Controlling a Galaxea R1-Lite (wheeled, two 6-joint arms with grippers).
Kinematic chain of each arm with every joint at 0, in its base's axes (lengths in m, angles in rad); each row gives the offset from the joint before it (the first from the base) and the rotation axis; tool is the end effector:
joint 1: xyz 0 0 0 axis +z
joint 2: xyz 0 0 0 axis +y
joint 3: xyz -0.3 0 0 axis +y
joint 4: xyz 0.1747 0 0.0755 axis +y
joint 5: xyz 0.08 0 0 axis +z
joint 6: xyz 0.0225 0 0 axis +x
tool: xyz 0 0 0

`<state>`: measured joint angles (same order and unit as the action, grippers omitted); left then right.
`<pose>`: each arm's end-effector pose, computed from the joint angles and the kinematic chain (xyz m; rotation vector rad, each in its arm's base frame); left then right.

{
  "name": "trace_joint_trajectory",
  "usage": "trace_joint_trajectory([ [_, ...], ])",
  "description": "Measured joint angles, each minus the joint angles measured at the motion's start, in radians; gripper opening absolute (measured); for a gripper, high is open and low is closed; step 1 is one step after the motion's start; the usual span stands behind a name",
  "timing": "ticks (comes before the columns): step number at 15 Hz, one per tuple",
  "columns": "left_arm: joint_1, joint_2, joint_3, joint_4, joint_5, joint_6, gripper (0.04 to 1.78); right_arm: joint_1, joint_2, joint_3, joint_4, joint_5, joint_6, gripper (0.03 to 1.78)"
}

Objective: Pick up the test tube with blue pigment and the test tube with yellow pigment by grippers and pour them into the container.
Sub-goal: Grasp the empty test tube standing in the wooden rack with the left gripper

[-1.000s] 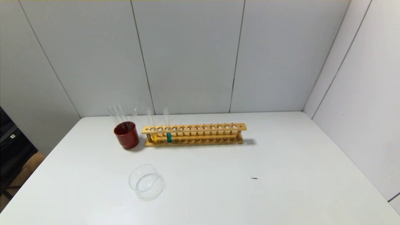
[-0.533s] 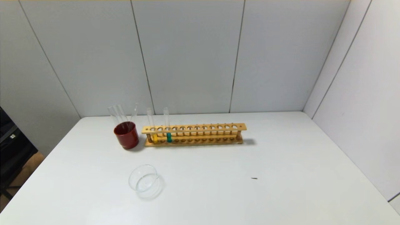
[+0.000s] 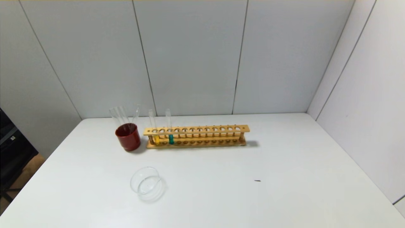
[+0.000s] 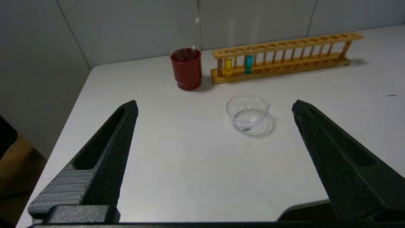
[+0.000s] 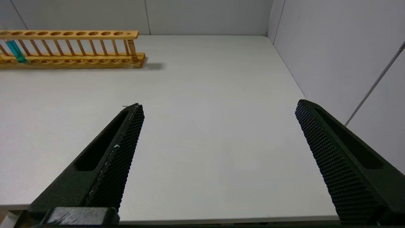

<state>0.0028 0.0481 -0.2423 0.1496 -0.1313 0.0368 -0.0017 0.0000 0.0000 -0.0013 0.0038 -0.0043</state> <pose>-0.0406 -0.0031 0.1268 0.0397 -0.0469 -0.1276 -0.0228 0.0001 0.0756 -0.0043 -0.0013 0.0021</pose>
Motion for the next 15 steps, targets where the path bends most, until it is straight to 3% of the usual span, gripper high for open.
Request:
trace_joint_trajectory([
  [5, -0.001, 0.344, -0.247, 0.071, -0.14, 0.0, 1.72, 0.0, 0.0, 0.0, 0.0, 0.0, 0.0, 1.75],
  [9, -0.004, 0.684, -0.304, -0.121, -0.223, -0.004, 1.72, 0.0, 0.0, 0.0, 0.0, 0.0, 0.0, 1.75],
  [15, -0.004, 1.131, -0.33, -0.429, -0.196, 0.0, 1.72, 0.0, 0.0, 0.0, 0.0, 0.0, 0.0, 1.75],
])
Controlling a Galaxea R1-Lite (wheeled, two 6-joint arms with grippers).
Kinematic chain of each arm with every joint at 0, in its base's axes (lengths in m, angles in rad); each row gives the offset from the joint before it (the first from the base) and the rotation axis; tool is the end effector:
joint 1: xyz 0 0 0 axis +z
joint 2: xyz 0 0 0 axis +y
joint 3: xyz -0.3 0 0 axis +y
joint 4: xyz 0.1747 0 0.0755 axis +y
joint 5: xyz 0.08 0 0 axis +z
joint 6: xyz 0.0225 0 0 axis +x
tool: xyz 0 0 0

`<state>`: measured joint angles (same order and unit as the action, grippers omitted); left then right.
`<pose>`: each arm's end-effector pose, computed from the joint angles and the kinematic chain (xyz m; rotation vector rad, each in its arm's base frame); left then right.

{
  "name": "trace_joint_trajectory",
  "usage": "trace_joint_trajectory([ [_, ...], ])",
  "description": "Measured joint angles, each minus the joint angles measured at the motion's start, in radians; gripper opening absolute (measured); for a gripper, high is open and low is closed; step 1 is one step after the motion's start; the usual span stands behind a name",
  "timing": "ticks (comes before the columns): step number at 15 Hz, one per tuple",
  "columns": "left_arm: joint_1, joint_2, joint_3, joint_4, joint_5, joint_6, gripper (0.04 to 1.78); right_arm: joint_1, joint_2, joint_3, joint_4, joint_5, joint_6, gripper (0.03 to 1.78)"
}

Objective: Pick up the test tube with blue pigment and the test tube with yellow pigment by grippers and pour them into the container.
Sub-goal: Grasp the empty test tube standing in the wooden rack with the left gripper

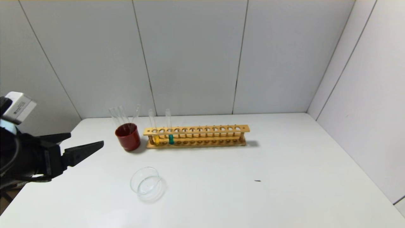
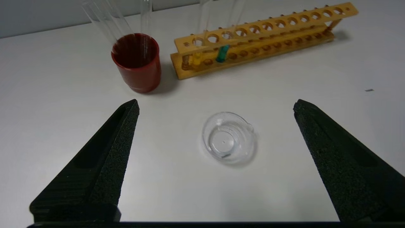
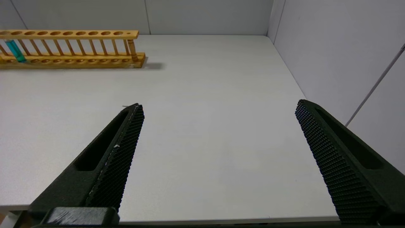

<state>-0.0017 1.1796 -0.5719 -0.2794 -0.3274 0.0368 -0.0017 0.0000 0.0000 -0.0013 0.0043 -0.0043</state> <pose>0.1680 -0.0075 0.2069 -0.0173 0.3193 -0.3320 -0.0228 0.0001 0.0756 -0.0043 -0.0013 0.0026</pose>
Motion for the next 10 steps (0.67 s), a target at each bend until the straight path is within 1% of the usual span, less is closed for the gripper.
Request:
trace_joint_trajectory([
  [2, -0.014, 0.134, -0.017, -0.127, 0.018, 0.002, 1.72, 0.0, 0.0, 0.0, 0.0, 0.0, 0.0, 1.75],
  [4, -0.043, 0.253, -0.048, -0.219, 0.024, 0.0, 1.72, 0.0, 0.0, 0.0, 0.0, 0.0, 0.0, 1.75],
  [10, -0.087, 0.471, -0.142, -0.245, 0.029, 0.004, 1.72, 0.0, 0.0, 0.0, 0.0, 0.0, 0.0, 1.75],
])
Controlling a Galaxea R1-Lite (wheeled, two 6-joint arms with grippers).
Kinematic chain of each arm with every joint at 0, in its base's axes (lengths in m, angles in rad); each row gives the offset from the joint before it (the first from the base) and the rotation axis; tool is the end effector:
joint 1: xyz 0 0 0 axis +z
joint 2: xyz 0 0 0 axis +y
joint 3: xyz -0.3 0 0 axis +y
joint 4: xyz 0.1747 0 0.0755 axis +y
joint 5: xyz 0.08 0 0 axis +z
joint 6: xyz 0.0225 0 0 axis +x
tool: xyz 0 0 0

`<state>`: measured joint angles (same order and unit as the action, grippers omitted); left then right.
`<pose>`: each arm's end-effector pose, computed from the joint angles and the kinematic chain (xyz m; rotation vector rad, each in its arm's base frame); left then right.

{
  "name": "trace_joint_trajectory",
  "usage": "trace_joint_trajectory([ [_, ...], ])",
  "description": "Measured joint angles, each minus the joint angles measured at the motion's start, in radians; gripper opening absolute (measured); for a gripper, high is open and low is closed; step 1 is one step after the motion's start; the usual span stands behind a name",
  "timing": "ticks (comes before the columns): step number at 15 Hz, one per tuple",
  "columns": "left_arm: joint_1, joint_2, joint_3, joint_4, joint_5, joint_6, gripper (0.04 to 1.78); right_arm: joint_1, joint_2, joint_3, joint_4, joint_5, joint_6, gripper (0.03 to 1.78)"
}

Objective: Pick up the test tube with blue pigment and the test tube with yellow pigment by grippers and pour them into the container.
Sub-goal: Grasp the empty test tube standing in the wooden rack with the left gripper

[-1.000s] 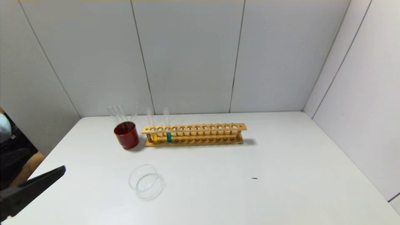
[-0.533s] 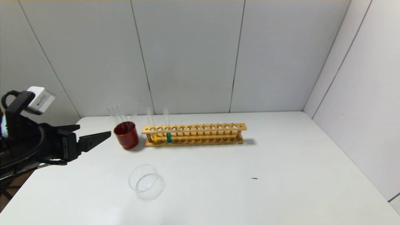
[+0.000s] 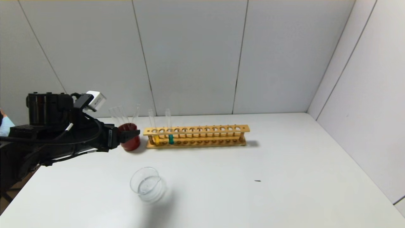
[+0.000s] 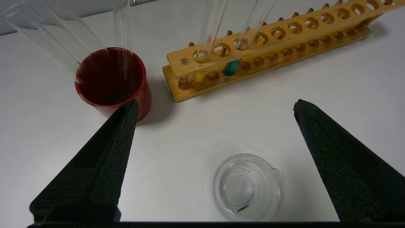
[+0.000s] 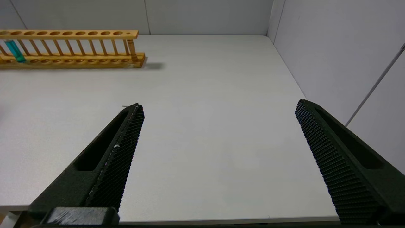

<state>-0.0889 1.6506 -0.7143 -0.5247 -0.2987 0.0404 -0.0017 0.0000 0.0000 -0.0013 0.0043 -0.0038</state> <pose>0.2796 -0.0316 0.1625 -0.0040 0.4040 -0.3903 -0.0228 0.0001 0.0756 -0.0038 -0.0013 0.0026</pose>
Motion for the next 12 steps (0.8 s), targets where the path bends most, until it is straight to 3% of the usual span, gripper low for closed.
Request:
trace_joint_trajectory([
  [8, -0.048, 0.251, -0.094, -0.18, 0.055, -0.003, 1.72, 0.0, 0.0, 0.0, 0.0, 0.0, 0.0, 1.75],
  [12, -0.061, 0.346, -0.177, -0.185, 0.061, -0.008, 1.72, 0.0, 0.0, 0.0, 0.0, 0.0, 0.0, 1.75],
])
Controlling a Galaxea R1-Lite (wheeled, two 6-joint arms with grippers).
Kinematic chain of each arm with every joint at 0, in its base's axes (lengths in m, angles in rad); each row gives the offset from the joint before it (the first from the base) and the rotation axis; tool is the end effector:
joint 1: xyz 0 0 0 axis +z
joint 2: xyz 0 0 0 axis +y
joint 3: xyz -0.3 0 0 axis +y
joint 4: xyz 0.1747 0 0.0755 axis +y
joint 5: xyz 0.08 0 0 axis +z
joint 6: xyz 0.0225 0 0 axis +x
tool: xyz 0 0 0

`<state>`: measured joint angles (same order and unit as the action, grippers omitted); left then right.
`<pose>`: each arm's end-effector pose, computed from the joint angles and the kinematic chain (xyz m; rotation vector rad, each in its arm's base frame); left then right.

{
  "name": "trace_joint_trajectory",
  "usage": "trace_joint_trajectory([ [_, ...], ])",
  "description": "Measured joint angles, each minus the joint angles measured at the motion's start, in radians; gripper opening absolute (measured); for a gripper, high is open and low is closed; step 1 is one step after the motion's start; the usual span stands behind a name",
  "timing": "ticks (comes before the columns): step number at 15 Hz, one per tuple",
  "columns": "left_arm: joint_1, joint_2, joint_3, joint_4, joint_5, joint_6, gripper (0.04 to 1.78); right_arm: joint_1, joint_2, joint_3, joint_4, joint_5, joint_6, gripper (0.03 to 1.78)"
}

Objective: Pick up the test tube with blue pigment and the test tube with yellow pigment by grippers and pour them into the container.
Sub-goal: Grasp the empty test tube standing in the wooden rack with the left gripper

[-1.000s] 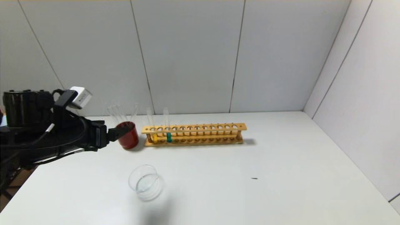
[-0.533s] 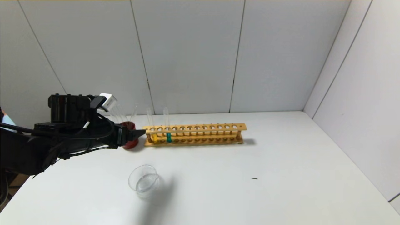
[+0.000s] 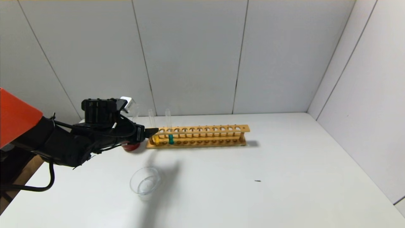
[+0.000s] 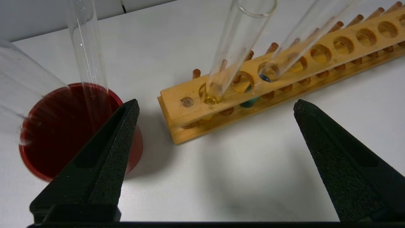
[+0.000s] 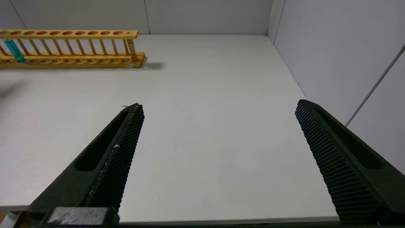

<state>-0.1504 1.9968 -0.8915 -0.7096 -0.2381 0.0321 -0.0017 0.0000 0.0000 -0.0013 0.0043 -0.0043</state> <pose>0.3589 -0.0598 0.1117 0.0138 0.3916 -0.3897 -0.0228 0.0001 0.0756 -0.0043 -0.0013 0.0026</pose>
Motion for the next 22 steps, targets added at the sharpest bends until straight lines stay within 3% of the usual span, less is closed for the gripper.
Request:
trace_joint_trajectory([
  [12, -0.004, 0.141, -0.161, 0.001, 0.04, 0.001, 1.66, 0.0, 0.0, 0.0, 0.0, 0.0, 0.0, 1.75],
  [15, -0.012, 0.154, -0.17, 0.002, 0.04, 0.001, 1.38, 0.0, 0.0, 0.0, 0.0, 0.0, 0.0, 1.75],
  [20, -0.039, 0.167, -0.194, 0.008, 0.041, 0.001, 0.51, 0.0, 0.0, 0.0, 0.0, 0.0, 0.0, 1.75],
  [22, -0.041, 0.166, -0.195, 0.009, 0.044, 0.004, 0.32, 0.0, 0.0, 0.0, 0.0, 0.0, 0.0, 1.75],
])
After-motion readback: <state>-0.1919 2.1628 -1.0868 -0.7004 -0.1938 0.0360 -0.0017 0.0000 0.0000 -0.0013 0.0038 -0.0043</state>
